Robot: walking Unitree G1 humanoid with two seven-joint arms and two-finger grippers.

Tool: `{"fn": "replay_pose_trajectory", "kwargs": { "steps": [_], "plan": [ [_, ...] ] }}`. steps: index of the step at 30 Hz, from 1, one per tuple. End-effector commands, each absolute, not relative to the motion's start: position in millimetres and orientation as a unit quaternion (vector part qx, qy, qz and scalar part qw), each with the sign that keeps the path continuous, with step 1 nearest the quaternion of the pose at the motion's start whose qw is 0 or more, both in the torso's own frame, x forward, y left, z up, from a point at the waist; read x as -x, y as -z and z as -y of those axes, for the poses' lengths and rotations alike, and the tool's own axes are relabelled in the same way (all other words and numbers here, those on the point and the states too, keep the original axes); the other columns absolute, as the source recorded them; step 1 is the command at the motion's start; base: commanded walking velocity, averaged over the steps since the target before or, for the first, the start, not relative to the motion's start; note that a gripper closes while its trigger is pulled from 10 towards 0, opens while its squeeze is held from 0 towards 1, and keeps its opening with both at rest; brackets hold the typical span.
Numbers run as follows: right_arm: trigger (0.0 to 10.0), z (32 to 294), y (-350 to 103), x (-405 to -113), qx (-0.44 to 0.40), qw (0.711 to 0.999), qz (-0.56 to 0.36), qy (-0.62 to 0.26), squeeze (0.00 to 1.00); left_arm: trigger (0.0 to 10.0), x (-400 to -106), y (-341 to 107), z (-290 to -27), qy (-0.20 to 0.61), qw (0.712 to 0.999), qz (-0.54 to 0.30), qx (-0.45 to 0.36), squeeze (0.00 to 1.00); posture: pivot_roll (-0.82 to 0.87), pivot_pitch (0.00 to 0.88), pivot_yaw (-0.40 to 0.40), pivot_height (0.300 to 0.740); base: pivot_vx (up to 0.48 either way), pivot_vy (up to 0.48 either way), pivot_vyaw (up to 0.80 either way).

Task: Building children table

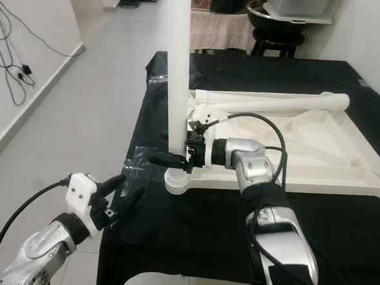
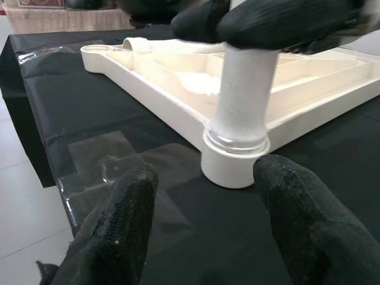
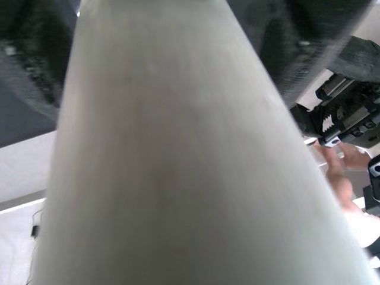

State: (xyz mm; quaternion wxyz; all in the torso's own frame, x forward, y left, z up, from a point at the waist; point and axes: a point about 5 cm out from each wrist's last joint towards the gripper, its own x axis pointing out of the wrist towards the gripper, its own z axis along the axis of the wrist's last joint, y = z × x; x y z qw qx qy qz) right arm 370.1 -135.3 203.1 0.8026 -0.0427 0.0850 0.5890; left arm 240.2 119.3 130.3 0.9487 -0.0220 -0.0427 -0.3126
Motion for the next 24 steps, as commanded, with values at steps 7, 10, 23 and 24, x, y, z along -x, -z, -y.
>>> {"fn": "replay_pose_trajectory", "kwargs": {
  "steps": [7,10,23,24],
  "plan": [
    [0.0,147,-184,-370,0.042,0.804,-0.123,-0.581,0.00,10.0,-229,-128,-122,0.309,0.951,0.026,0.003,0.00,-0.03,0.104,0.017,0.740,0.000,0.000,0.00],
    [0.0,159,-174,-366,0.050,0.820,-0.121,-0.558,0.00,10.0,-227,-126,-124,0.307,0.951,0.022,0.009,0.00,-0.04,0.103,0.023,0.740,0.000,0.000,0.00],
    [0.0,142,-123,-297,0.036,0.979,-0.105,-0.173,0.00,10.0,-232,-125,-134,0.305,0.952,0.021,0.014,0.00,-0.10,0.092,0.061,0.740,0.000,0.000,0.00],
    [0.0,145,-123,-305,0.044,0.977,-0.105,-0.181,0.00,10.0,-235,-125,-133,0.310,0.950,0.020,0.016,0.00,-0.08,0.098,0.045,0.740,0.000,0.000,0.00]
  ]
}}
